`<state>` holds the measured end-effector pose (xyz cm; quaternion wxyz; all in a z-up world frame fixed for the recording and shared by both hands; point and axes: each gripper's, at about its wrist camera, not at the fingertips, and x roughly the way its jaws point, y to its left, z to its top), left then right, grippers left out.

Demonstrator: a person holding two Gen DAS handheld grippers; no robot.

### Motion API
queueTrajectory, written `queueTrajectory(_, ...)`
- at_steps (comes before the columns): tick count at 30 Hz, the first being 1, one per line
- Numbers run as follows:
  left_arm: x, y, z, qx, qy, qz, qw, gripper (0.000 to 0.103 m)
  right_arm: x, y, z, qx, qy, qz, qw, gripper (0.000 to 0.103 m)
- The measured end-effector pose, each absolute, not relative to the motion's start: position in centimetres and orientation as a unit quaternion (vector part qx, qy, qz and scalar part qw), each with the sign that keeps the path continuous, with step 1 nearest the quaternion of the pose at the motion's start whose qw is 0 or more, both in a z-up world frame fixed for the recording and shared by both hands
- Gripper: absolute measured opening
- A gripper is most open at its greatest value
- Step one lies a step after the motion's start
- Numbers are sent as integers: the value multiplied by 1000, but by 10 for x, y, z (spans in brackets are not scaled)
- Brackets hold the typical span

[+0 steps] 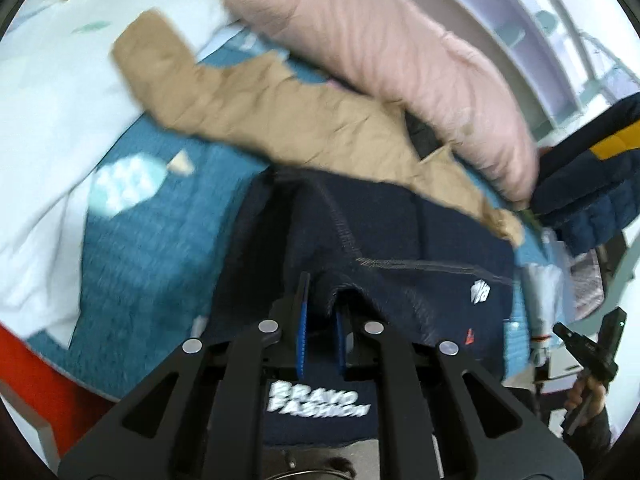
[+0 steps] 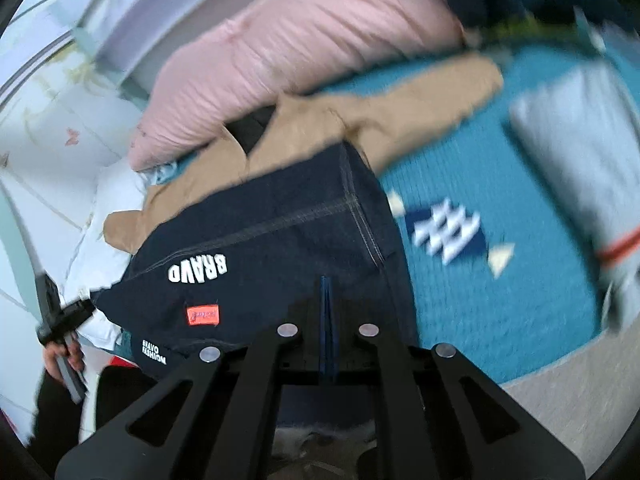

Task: Fold large clothes
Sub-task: 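Fold the held denim shirt over toward the hem with both tools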

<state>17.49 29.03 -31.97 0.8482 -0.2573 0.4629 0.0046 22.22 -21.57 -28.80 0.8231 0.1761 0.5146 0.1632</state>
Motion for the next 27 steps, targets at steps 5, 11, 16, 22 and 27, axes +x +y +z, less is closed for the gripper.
queueTrajectory(5, 168, 297, -341, -288, 471, 11, 833, 11, 230, -232, -334, 318, 524, 146, 776, 10)
queueTrajectory(11, 174, 298, -342, -285, 478, 15, 831, 11, 265, -235, -351, 369, 507, 107, 772, 40)
queueTrajectory(16, 179, 301, -349, -287, 485, 15, 826, 11, 288, -229, -369, 326, 534, 62, 777, 42)
queueTrajectory(22, 181, 300, -356, -289, 493, 17, 821, 11, 307, -225, -388, 341, 537, 77, 768, 30)
queueTrajectory(27, 179, 300, -347, -291, 485, 15, 825, 11, 295, -224, -365, 334, 513, 101, 784, 9)
